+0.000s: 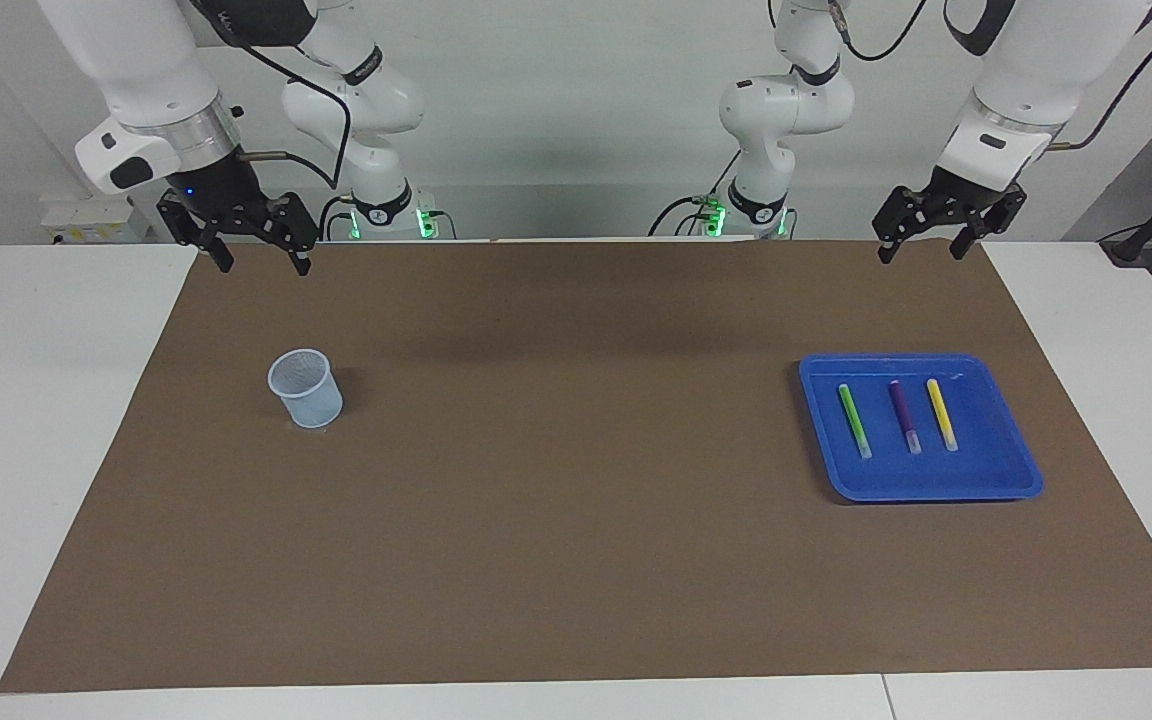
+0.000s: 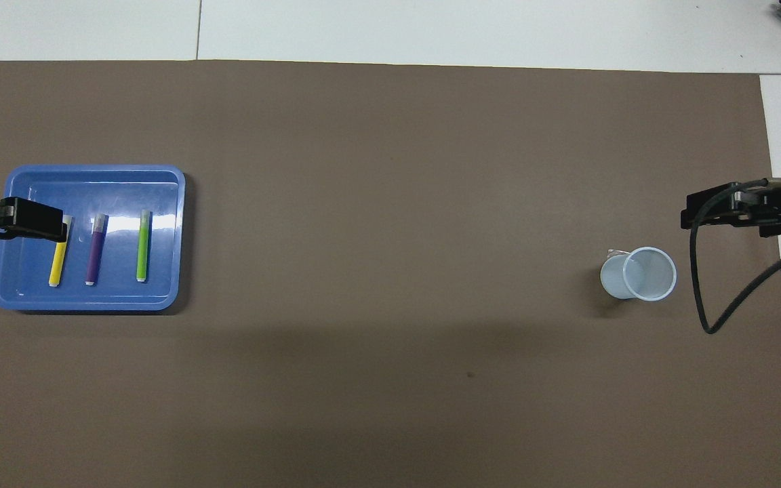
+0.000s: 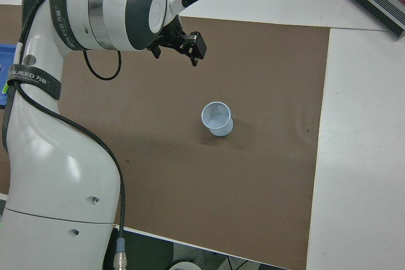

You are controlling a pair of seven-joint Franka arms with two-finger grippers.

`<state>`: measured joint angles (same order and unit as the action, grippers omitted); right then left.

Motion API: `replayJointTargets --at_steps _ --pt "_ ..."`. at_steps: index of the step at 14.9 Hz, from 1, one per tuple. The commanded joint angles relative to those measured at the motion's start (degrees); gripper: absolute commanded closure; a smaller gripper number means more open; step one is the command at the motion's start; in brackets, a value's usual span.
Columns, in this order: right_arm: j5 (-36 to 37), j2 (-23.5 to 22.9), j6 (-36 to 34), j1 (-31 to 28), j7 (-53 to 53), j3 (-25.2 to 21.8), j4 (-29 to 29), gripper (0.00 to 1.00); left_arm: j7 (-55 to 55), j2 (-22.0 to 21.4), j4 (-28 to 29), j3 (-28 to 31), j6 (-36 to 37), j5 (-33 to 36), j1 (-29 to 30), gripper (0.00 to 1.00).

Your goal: Right arm passes pens to left for tray arrangement

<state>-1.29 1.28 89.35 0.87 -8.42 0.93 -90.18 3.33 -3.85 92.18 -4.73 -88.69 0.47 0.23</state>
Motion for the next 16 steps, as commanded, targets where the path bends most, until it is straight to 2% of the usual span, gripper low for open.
replayJointTargets --at_steps 1,16 --pt "0.7 1.4 1.1 -0.3 0.9 0.2 -1.8 0.0 0.3 0.7 -1.7 0.9 1.2 -0.4 -0.7 0.0" --pt "0.7 1.4 1.1 -0.3 0.9 0.1 -1.8 0.0 0.2 0.4 -1.1 1.4 1.7 -3.0 -0.1 0.0"
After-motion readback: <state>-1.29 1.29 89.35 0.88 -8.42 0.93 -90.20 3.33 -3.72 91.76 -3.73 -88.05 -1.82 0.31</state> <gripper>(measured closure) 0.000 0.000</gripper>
